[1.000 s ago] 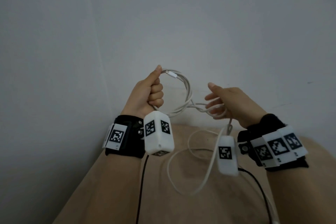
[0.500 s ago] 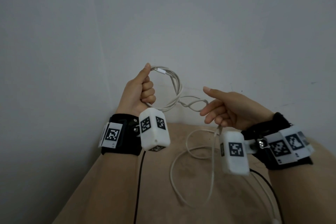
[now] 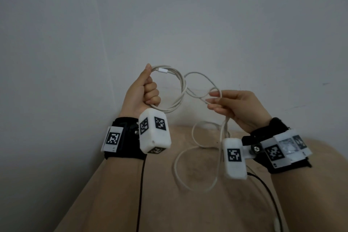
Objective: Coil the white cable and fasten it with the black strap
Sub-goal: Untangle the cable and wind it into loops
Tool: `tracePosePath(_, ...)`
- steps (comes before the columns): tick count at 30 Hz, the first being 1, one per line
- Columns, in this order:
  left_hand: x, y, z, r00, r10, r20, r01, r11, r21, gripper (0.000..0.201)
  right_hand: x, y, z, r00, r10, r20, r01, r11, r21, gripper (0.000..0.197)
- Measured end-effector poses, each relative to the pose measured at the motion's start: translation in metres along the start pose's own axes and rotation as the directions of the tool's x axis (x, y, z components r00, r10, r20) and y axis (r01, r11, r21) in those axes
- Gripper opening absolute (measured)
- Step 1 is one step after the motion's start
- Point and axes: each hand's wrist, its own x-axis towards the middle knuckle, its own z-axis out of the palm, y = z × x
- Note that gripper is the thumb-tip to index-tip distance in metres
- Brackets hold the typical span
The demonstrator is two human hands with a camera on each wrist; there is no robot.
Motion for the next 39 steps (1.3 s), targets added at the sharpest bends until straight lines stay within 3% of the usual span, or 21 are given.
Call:
tracePosePath(3,0.002,-0.001,-0.002,1.000,-0.020,0.001,0.020,0.999,-0.029,0.051,0.004,0.004,-0.002,0.977,-0.207,-0.050,0.204,0.977,-0.059,0.023)
tracePosePath(6,0.004,-0.002,-0.001,1.000,-0.024,0.014,0.024,0.998,-0.050,0.053,0.007,0.009,-0.003,0.959,-0.281,-0.025,0.271,0.942,-0.198,0.034)
tracePosePath(10,0.005,-0.001,-0.004,0.999,-0.041,0.021,0.043,0.994,-0.100,0.060,0.002,0.008,-0.006,0.971,-0.204,0.125,0.219,0.968,-0.124,0.040)
tracePosePath(13,0.006,-0.001,-0.005,0.999,-0.050,0.008,0.051,0.993,-0.111,0.060,-0.002,0.001,-0.009,0.975,-0.141,0.169,0.128,0.988,0.085,0.034)
tracePosePath(16,0.006,-0.001,-0.004,0.998,-0.052,0.019,0.053,0.993,-0.101,0.059,-0.001,-0.004,-0.010,0.988,-0.025,0.151,-0.015,0.965,0.261,0.047)
tracePosePath(20,0.005,-0.001,-0.003,0.998,-0.051,0.026,0.053,0.994,-0.099,0.059,0.000,-0.004,-0.009,0.987,0.047,0.155,-0.092,0.950,0.300,0.062)
tracePosePath(26,0.003,0.000,-0.002,0.998,-0.059,0.028,0.062,0.991,-0.117,0.060,0.003,-0.007,-0.011,0.978,0.114,0.177,-0.181,0.886,0.426,0.040)
tracePosePath(28,0.003,0.000,-0.001,0.998,-0.060,0.029,0.063,0.991,-0.117,0.060,0.007,-0.004,-0.012,0.982,0.102,0.158,-0.158,0.906,0.394,0.033)
tracePosePath(32,0.003,0.000,-0.001,0.997,-0.066,0.034,0.069,0.992,-0.108,0.060,0.006,0.000,-0.010,0.990,0.040,0.133,-0.060,0.988,0.146,0.011)
tracePosePath(36,0.003,0.000,-0.001,0.997,-0.070,0.040,0.073,0.993,-0.092,0.057,0.005,-0.003,-0.014,0.992,0.006,0.124,0.003,0.997,-0.072,0.017)
tracePosePath(39,0.000,0.001,0.000,0.997,-0.057,0.050,0.060,0.996,-0.061,0.056,0.001,-0.010,-0.016,0.992,0.007,0.123,0.009,0.991,-0.131,0.028)
